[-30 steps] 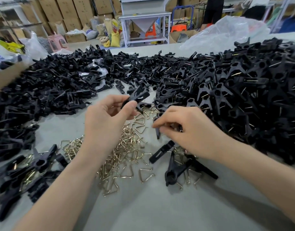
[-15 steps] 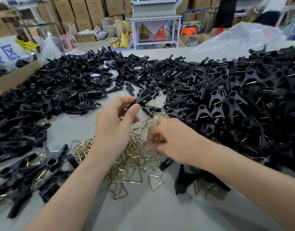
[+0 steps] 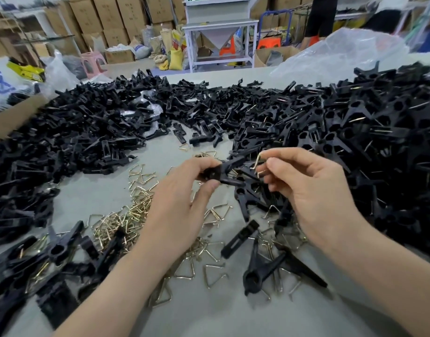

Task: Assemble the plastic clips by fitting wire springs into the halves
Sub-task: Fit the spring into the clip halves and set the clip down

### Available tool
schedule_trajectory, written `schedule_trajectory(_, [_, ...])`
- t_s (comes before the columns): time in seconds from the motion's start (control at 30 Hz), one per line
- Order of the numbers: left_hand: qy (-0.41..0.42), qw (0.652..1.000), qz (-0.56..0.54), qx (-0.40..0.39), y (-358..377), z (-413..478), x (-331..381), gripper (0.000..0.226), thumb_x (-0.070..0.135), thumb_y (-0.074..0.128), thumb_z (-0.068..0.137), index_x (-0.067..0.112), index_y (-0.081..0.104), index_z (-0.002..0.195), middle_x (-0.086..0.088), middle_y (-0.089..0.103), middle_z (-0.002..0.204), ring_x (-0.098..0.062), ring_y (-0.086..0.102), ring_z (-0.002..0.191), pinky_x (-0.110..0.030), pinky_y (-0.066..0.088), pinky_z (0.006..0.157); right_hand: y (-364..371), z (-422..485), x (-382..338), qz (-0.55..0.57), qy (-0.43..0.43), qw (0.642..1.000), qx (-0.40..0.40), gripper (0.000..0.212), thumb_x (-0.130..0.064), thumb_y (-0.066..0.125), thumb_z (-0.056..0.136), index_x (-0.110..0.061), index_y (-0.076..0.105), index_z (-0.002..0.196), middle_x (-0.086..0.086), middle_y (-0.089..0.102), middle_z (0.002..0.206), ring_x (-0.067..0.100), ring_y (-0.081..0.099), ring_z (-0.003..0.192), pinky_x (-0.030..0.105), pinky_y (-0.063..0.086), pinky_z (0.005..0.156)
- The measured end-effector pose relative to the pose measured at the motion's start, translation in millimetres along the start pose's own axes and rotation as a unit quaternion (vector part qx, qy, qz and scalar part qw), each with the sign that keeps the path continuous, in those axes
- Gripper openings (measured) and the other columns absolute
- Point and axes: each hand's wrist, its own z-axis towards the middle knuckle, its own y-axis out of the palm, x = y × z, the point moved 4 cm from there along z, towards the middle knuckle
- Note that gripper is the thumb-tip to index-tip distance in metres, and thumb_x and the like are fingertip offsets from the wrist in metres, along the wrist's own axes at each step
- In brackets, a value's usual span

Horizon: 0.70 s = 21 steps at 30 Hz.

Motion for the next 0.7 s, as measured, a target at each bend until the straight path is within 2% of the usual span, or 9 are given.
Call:
schedule_trajectory(0.07, [0.016,1.000,0.010,0.015,-2.7,0.6,0.5,0.024,0.021,0.055,0.092,0.017,0.060,0.115,0.013,0.064,0.104,0.003,0.055,0.098,-0.003,0.034,0.088,2.1,-1.3,4.3,0.047,0.036,0.998,-0.005,0.023,0.005,0.058,0.087,-0.012,0.073,0.084,0.007,0.071,0.072,0.012,0.063,0.063,0.018,0.050,0.056])
schedule_trajectory(0.13, [0.014,1.000,0.011,0.015,-4.3,2.2,0.1,0.022,0.016,0.059,0.092,0.016,0.061,0.113,0.016,0.063,0.100,0.005,0.054,0.096,0.002,0.032,0.085,3.7,-2.0,6.7,0.092,0.062,0.994,-0.005,0.025,0.007,0.058,0.086,-0.012,0.073,0.091,0.009,0.070,0.072,0.014,0.065,0.063,0.019,0.052,0.058])
schedule_trajectory(0.2, [0.007,1.000,0.009,0.006,-4.2,2.2,-0.3,0.023,0.012,0.062,0.091,0.019,0.061,0.113,0.019,0.063,0.100,0.004,0.055,0.097,0.002,0.031,0.085,6.0,-2.7,5.3,0.113,0.065,0.992,-0.006,0.025,0.008,0.058,0.085,-0.010,0.074,0.091,0.010,0.069,0.073,0.015,0.066,0.066,0.019,0.054,0.061])
schedule_trajectory(0.3, [0.015,1.000,0.018,-0.006,-2.6,1.1,2.8,0.024,0.010,0.063,0.090,0.020,0.061,0.112,0.022,0.060,0.099,0.005,0.053,0.095,0.001,0.031,0.086,6.7,-4.0,5.3,0.116,0.070,0.991,0.007,0.019,0.009,0.062,0.081,-0.006,0.074,0.080,0.011,0.069,0.073,0.016,0.068,0.067,0.019,0.055,0.061])
schedule_trajectory(0.4, [0.026,1.000,0.015,-0.004,-2.9,0.7,5.0,0.023,0.012,0.065,0.089,0.020,0.061,0.110,0.027,0.057,0.098,0.014,0.051,0.093,0.002,0.030,0.084,6.6,-6.2,8.4,0.110,0.094,0.989,0.010,0.014,0.006,0.066,0.079,-0.005,0.069,0.072,0.007,0.069,0.069,0.016,0.068,0.063,0.020,0.055,0.058])
schedule_trajectory(0.53, [0.037,0.999,0.012,0.007,-4.0,1.3,6.9,0.022,0.016,0.066,0.088,0.021,0.063,0.109,0.027,0.057,0.096,0.021,0.049,0.092,0.002,0.032,0.084,7.9,-8.1,11.0,0.072,0.114,0.991,-0.008,0.006,-0.012,0.074,0.064,-0.012,0.069,0.068,0.003,0.067,0.064,0.012,0.064,0.059,0.020,0.053,0.057])
schedule_trajectory(0.57, [0.040,0.999,0.012,0.009,-4.2,1.6,7.7,0.022,0.018,0.066,0.088,0.021,0.063,0.109,0.027,0.057,0.096,0.019,0.049,0.092,0.001,0.032,0.084,7.2,-8.0,11.7,0.070,0.116,0.991,-0.007,0.010,-0.017,0.073,0.060,-0.012,0.069,0.068,0.002,0.067,0.063,0.011,0.064,0.059,0.019,0.053,0.056])
schedule_trajectory(0.7, [0.054,0.998,0.014,0.008,-4.5,0.8,10.3,0.022,0.018,0.065,0.088,0.022,0.063,0.110,0.023,0.059,0.096,0.018,0.051,0.093,0.002,0.033,0.083,5.6,-6.7,13.3,0.067,0.128,0.989,0.002,0.007,-0.010,0.072,0.073,-0.012,0.068,0.068,0.001,0.067,0.062,0.009,0.063,0.058,0.018,0.051,0.054])
